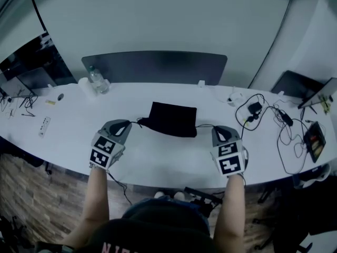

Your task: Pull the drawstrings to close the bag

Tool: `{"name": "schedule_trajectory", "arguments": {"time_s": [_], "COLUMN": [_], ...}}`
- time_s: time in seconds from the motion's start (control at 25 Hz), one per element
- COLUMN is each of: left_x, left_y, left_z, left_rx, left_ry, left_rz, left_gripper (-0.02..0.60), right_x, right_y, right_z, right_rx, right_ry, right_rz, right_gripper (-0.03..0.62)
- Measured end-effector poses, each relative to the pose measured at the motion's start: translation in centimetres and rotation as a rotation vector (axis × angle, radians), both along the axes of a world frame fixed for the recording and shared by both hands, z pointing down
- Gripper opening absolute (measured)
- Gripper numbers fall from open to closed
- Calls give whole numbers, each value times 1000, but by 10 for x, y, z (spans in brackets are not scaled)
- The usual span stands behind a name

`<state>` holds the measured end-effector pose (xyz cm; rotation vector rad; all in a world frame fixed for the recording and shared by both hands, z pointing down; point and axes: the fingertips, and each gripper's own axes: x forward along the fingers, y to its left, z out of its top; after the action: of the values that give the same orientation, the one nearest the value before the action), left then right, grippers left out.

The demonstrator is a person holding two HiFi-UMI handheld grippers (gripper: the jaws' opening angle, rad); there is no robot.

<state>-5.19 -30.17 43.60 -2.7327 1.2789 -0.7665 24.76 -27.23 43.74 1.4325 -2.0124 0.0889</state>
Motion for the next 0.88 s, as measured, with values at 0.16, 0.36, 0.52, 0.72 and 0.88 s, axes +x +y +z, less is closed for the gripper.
{"name": "schedule_trajectory", "arguments": {"time_s": [0.16,0.36,0.52,0.72,0.88], "left_x": [-6,-12,-16,-23,-30], "left_y": [-6,-14,-19,-25,-29], "left_z": [-10,-20,-27,-34,-38], "left_rx": [24,47,60,74,65], "left_ry": [5,13,12,19,62], "left_rz": [-14,-27,-37,-59,-78], "left_gripper": [17,17,17,17,17], "right_x": [9,17,22,30,36], "right_y": [-3,-5,-6,-8,-8], "right_z": [-14,-25,-30,-34,-36], "right_rx": [35,64,80,98,107], "right_ry": [-10,-16,-20,-15,-18], "right_rz": [38,67,81,97,115], "right_gripper": [0,0,0,0,0]}}
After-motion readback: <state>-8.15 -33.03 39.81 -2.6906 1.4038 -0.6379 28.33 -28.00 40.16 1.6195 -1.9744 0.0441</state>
